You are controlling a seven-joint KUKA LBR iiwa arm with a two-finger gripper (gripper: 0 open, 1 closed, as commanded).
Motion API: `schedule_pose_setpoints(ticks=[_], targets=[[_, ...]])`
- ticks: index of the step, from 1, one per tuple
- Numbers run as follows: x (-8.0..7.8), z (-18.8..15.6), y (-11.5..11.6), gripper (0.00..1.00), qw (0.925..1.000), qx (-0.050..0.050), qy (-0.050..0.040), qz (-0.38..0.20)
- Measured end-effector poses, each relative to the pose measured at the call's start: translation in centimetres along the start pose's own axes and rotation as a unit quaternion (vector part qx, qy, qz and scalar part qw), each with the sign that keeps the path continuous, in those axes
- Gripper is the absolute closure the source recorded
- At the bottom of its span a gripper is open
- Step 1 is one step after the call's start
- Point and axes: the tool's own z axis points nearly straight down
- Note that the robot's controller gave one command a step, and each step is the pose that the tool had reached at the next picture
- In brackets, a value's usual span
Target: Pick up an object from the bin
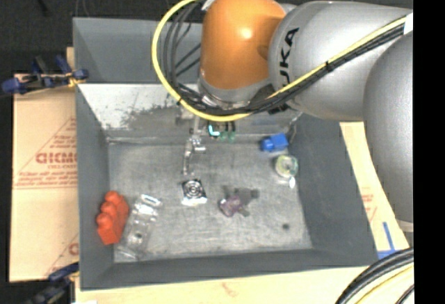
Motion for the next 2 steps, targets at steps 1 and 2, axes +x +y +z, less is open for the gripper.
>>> schedule_pose_setpoints(ticks=[1,2], targets=[[0.4,14.3,-4.3,0.00,0.9864,0.001,-0.0070,-0.164],[1.6,11.5,-4.8,0.00,0.9434,0.002,-0.0050,-0.332]])
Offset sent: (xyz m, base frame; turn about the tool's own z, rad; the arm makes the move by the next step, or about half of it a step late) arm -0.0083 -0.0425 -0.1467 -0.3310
